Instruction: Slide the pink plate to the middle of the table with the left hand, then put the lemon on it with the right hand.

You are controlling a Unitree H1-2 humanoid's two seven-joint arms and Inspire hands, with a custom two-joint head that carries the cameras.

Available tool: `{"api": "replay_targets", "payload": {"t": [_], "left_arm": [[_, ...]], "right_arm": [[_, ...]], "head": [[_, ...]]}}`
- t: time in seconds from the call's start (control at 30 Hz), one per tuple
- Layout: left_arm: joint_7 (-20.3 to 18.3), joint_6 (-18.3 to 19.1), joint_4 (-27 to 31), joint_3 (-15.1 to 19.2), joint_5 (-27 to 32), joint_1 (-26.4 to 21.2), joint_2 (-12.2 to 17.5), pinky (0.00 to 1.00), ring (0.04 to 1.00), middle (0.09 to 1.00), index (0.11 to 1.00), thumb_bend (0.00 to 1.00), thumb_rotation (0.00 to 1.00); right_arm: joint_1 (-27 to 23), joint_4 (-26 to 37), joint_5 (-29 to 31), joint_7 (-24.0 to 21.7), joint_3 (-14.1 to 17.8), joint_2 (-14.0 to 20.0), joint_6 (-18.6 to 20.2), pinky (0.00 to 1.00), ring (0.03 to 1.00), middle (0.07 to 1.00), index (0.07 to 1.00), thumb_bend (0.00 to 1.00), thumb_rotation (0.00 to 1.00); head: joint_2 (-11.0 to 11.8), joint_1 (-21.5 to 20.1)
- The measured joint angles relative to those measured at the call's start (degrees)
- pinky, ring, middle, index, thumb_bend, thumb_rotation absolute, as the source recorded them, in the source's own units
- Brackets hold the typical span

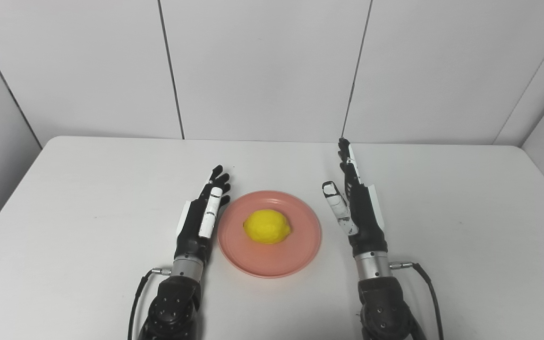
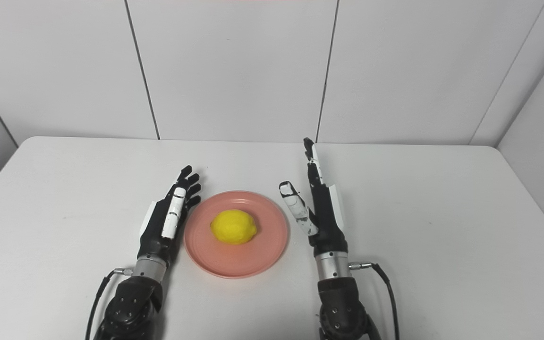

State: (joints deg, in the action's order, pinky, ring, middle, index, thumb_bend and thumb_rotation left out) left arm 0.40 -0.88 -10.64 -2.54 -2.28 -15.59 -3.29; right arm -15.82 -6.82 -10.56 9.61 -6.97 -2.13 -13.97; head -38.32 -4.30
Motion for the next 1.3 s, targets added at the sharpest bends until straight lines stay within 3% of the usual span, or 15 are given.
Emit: {"api": "replay_targets", "payload": {"t": [0.1,0.23,0.47,0.67,0.9,1.3], "left_arm": [[-0.07,-0.1,-0.37,0.18,0.46,-0.25,0.09,0.92,0.92,0.927,0.922,0.5,1.0],[0.07,-1.68,-1.35,0.34,0.36,-0.5,0.08,0.89,0.905,0.917,0.907,0.48,1.0],[1.61,-3.31,-2.25,0.72,-0.49,-1.02,0.09,0.9,0.916,0.929,0.914,0.49,1.0],[2.97,-4.24,-2.51,0.68,-1.59,-1.12,0.0,0.92,0.93,0.933,0.913,0.48,1.0],[3.82,-4.21,-2.65,0.57,-2.86,-1.15,0.09,0.94,0.942,0.944,0.925,0.48,1.0],[1.59,-2.19,-1.92,0.25,-1.18,-0.81,0.32,0.96,0.945,0.956,0.948,0.48,1.0]], "right_arm": [[-0.08,-1.18,3.95,-0.72,1.48,-1.02,-0.01,1.0,1.0,0.999,0.995,0.76,0.98],[-0.1,-5.27,6.85,-1.68,2.63,-1.72,-0.09,1.0,1.0,0.995,0.993,0.75,0.98],[-0.13,-5.69,10.23,-2.93,3.43,-2.73,-0.07,1.0,1.0,0.991,0.982,0.78,0.97],[0.9,-4.61,10.19,-3.85,3.23,-3.51,-0.04,1.0,1.0,0.99,0.979,0.79,0.96],[3.44,-1.88,9.77,-4.47,2.52,-3.95,1.16,1.0,1.0,0.999,0.995,0.71,0.96],[3.89,-0.86,11.05,-6.36,2.7,-3.97,4.81,1.0,0.995,0.99,0.979,0.7,0.94]], "head": [[-0.09,-0.09],[0.09,-0.18],[0.18,-0.35],[0.18,-0.44],[0.27,-0.53],[0.27,-0.27]]}}
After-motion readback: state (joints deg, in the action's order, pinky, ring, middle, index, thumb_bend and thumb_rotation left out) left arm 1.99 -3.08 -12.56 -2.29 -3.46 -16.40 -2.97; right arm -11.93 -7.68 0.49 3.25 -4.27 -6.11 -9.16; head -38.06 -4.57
